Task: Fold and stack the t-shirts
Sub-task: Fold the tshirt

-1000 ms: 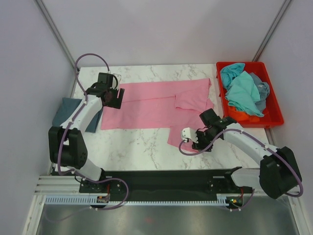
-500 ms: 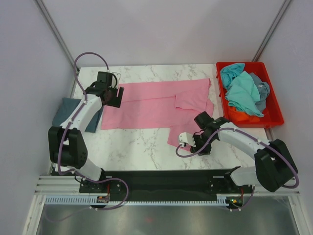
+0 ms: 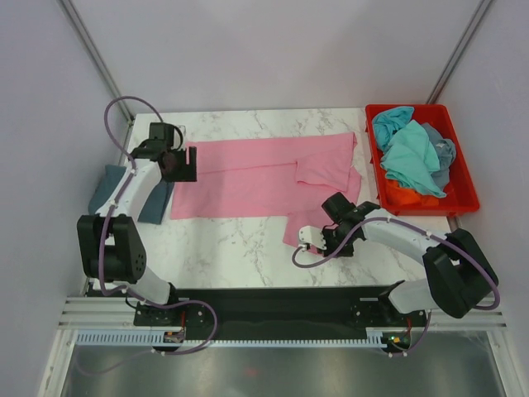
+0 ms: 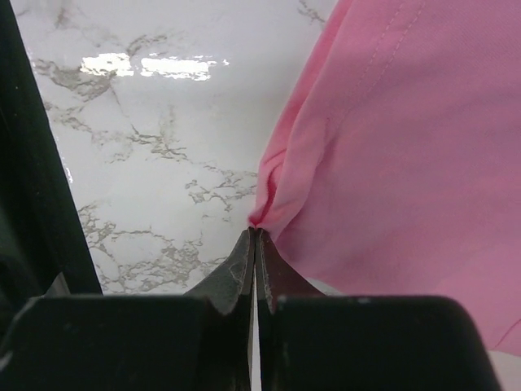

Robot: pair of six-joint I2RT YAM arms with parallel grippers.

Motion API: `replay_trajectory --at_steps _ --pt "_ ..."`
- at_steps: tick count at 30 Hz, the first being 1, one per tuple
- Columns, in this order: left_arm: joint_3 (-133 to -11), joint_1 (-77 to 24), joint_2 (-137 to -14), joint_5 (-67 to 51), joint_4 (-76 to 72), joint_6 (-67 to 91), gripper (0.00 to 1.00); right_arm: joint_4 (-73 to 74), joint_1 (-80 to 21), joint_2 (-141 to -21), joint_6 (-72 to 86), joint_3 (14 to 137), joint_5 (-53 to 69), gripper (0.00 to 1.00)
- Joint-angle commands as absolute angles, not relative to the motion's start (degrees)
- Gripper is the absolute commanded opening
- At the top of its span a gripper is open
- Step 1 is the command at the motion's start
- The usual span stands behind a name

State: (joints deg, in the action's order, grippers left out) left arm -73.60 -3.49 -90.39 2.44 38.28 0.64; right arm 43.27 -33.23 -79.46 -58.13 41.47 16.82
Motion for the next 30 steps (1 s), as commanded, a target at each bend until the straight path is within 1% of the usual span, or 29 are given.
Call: replay_trajectory --at_steps 1,4,8,9,11,20,25,30 --pt "-69.2 -0.1 -90.0 -7.3 41.0 8.9 0.81 40.6 -33.5 -78.7 -56.4 41.3 15.9 0.03" --pt "-65.9 4.4 -90.4 -12.4 41.1 11.2 0.8 40.0 -33.5 -78.6 -55.6 41.1 15.5 0.02" --pt "-63.6 8.4 -91.6 -15.5 40.8 13.6 0.72 39.6 -33.5 -78.2 -55.5 40.8 15.0 0.02" --pt "-63.5 9.4 -92.0 -15.6 40.8 13.8 0.69 39.4 -33.5 -78.3 -55.5 40.9 14.9 0.01" --pt "-63.5 9.9 -92.5 -15.6 40.9 13.7 0.68 39.3 -33.5 -78.5 -55.2 41.0 14.9 0.01" --pt "-63.1 10.6 -94.0 -13.5 41.4 13.0 0.66 38.9 -33.6 -79.3 -54.8 42.4 14.9 0.0" --pt "-62.8 10.9 -95.8 -8.4 42.5 12.2 0.67 38.5 -33.5 -79.5 -54.1 42.7 15.2 0.0" --pt "-63.8 11.1 -98.3 -6.3 42.6 12.0 0.67 37.4 -33.5 -80.2 -53.2 42.7 15.8 0.0"
